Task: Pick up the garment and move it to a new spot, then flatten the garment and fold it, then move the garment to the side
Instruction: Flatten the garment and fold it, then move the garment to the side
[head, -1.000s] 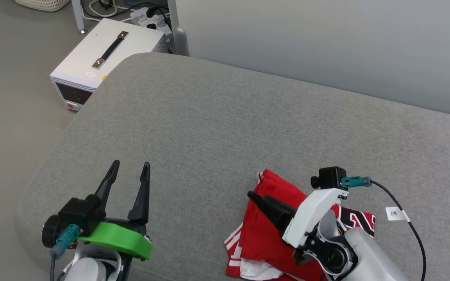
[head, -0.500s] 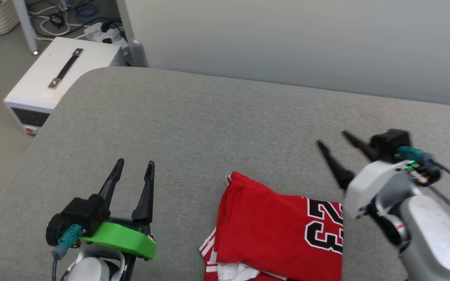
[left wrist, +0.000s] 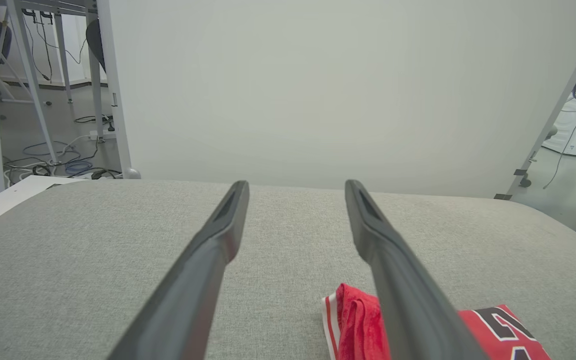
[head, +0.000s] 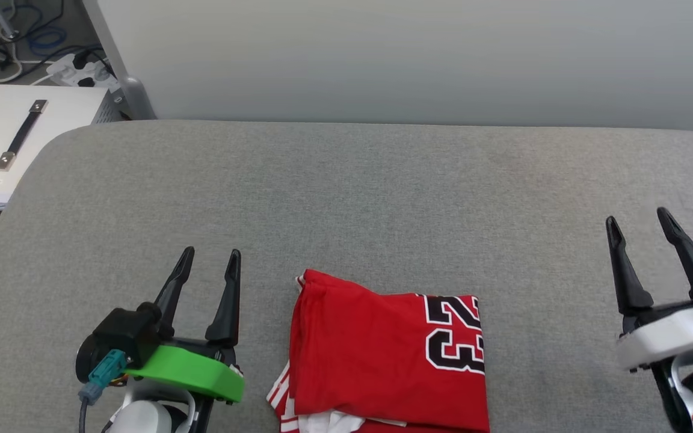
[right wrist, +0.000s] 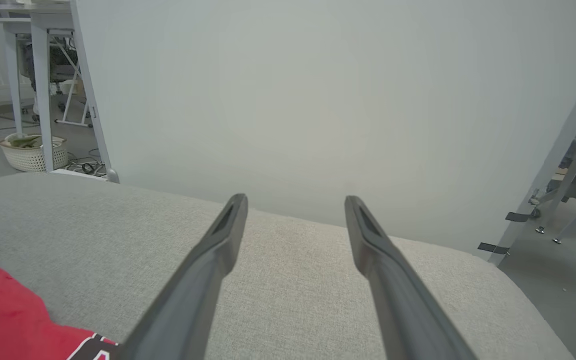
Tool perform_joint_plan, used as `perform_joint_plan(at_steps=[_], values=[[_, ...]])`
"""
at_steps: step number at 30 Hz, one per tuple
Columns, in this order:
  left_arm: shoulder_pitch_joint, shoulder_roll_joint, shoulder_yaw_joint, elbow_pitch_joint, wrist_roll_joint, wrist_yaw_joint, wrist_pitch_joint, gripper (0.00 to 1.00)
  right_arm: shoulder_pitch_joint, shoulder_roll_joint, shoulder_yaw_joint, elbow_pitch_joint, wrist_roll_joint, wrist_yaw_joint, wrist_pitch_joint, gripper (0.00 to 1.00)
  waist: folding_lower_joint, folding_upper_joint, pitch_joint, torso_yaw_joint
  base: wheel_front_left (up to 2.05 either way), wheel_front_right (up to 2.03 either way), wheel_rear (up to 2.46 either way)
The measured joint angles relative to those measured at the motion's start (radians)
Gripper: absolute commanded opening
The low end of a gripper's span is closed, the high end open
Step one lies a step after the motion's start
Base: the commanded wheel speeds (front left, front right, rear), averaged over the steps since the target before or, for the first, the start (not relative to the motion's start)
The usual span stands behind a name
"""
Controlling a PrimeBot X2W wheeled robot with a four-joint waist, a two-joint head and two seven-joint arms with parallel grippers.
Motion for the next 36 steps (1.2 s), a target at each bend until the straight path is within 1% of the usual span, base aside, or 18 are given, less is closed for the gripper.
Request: perform_joint_plan(at_steps=[5, 12, 17, 31, 34, 35, 36], values=[[0.025, 0.000, 0.005, -0.014, -0.003, 0.000, 0.000, 1.00, 0.105, 0.080, -0.051, -0.062, -0.024, 0.000, -0.063, 1.00, 0.0000, 0.0000, 0.004, -0.021, 0.00, 0.00, 0.00], [0.062, -0.006, 0.003, -0.020, -0.003, 0.000, 0.000, 1.00, 0.186, 0.167, -0.083, -0.070, -0.042, 0.000, -0.096, 1.00, 0.0000, 0.0000, 0.005, -0.026, 0.00, 0.00, 0.00], [0.073, -0.008, 0.001, -0.016, -0.003, 0.000, 0.000, 1.00, 0.195, 0.184, -0.083, -0.044, -0.042, 0.000, -0.104, 1.00, 0.0000, 0.0000, 0.004, -0.024, 0.00, 0.00, 0.00], [0.073, -0.008, -0.014, -0.010, -0.003, 0.000, 0.000, 1.00, 0.193, 0.184, -0.071, -0.015, -0.033, 0.000, -0.108, 1.00, 0.0000, 0.0000, 0.010, -0.006, 0.00, 0.00, 0.00], [0.072, -0.007, -0.022, -0.009, -0.003, 0.000, 0.000, 1.00, 0.190, 0.180, -0.043, -0.017, -0.008, 0.000, -0.031, 1.00, 0.0000, 0.0000, 0.017, -0.001, 0.00, 0.00, 0.00], [0.071, -0.007, -0.024, -0.009, -0.003, 0.000, 0.000, 1.00, 0.188, 0.180, -0.030, -0.022, 0.012, 0.000, 0.025, 1.00, 0.0000, 0.0000, 0.020, 0.002, 0.00, 0.00, 0.00], [0.070, -0.007, -0.026, -0.009, -0.003, 0.000, 0.000, 1.00, 0.188, 0.177, -0.013, -0.025, 0.030, 0.000, 0.104, 1.00, 0.0000, 0.0000, 0.023, 0.005, 0.00, 0.00, 0.00]])
